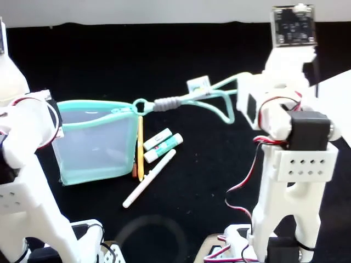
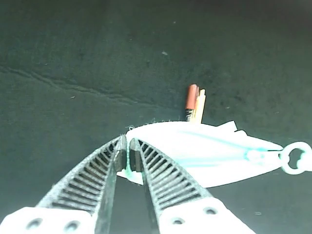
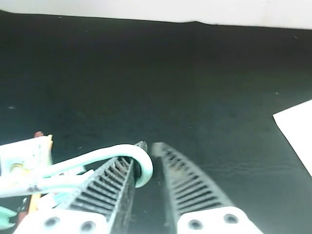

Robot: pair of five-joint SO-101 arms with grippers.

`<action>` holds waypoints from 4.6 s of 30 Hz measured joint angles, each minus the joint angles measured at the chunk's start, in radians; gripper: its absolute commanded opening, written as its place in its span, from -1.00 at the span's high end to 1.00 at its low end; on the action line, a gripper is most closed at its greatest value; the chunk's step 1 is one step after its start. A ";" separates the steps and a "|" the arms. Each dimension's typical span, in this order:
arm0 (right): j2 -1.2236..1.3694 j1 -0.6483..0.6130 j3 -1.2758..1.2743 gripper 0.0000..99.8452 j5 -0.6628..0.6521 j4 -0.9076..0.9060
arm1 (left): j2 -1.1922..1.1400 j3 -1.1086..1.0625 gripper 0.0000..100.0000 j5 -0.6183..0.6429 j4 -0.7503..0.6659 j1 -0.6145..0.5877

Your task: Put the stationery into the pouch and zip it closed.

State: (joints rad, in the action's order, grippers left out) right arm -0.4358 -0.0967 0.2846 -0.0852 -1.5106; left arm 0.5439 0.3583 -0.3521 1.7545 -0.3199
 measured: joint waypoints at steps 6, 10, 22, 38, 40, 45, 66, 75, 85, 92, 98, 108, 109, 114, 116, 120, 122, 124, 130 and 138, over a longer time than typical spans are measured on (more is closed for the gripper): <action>0.000 -0.009 0.000 0.43 0.000 0.000 | 0.000 -0.011 0.99 -0.005 0.000 0.000; -0.028 -0.012 0.000 0.42 0.000 0.000 | 0.000 -0.011 0.99 -0.005 0.000 0.000; -0.241 -0.014 0.000 0.42 -0.117 -0.115 | 0.023 -0.176 0.99 -0.009 -0.011 -0.005; -0.155 -0.206 -0.400 0.38 0.009 -0.158 | 0.186 -0.321 0.99 -0.032 -0.005 -0.069; -0.158 -0.298 -0.428 0.38 0.060 -0.158 | 0.203 -0.342 0.99 -0.032 -0.005 -0.071; -0.157 -0.546 -0.440 0.38 0.126 -0.207 | 0.209 -0.353 0.99 -0.032 -0.006 -0.071; -0.152 -0.769 -0.572 0.39 0.236 -0.141 | 0.209 -0.359 0.99 -0.032 -0.020 -0.071; -0.149 -0.786 -0.545 0.39 0.405 -0.121 | 0.209 -0.359 0.99 -0.032 -0.020 -0.071; -0.157 -0.806 -0.534 0.39 -0.077 -0.187 | 0.209 -0.359 0.99 -0.032 -0.020 -0.071; -0.284 -0.779 -0.525 0.39 -0.058 -0.140 | 0.209 -0.359 0.98 -0.032 -0.020 -0.071; -0.390 -0.718 -0.649 0.39 -0.037 -0.098 | 0.215 -0.440 0.98 -0.032 -0.021 -0.071; -0.436 -0.658 -0.732 0.39 -0.035 -0.054 | 0.199 -0.516 0.80 -0.057 -0.015 -0.071; -0.436 -0.658 -0.730 0.39 -0.035 -0.054 | 0.206 -0.520 0.80 -0.057 -0.008 -0.071; -0.436 -0.655 -0.733 0.39 -0.035 -0.054 | 0.203 -0.525 1.00 -0.057 -0.008 -0.069; -0.436 -0.655 -0.733 0.39 -0.035 -0.054 | 0.201 -0.525 0.99 -0.064 -0.008 -0.069; -0.436 -0.655 -0.733 0.39 -0.035 -0.054 | 0.201 -0.525 0.99 -0.081 -0.008 -0.069; -0.436 -0.655 -0.733 0.39 -0.035 -0.054 | 0.203 -0.525 0.99 -0.083 -0.008 -0.069; -0.436 -0.654 -0.736 0.39 -0.035 -0.054 | 0.201 -0.511 0.99 -0.081 -0.008 -0.069; -0.436 -0.571 -0.787 0.39 0.017 0.048 | 0.201 -0.486 0.99 -0.002 -0.008 -0.069; -0.284 -0.539 -0.921 0.39 0.157 0.275 | 0.201 -0.503 0.99 0.041 -0.008 -0.114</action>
State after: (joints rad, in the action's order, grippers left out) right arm -0.7196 -0.6352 -0.6360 0.0713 -1.2359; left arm 0.7449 -0.1450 -0.3107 1.7469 -0.4335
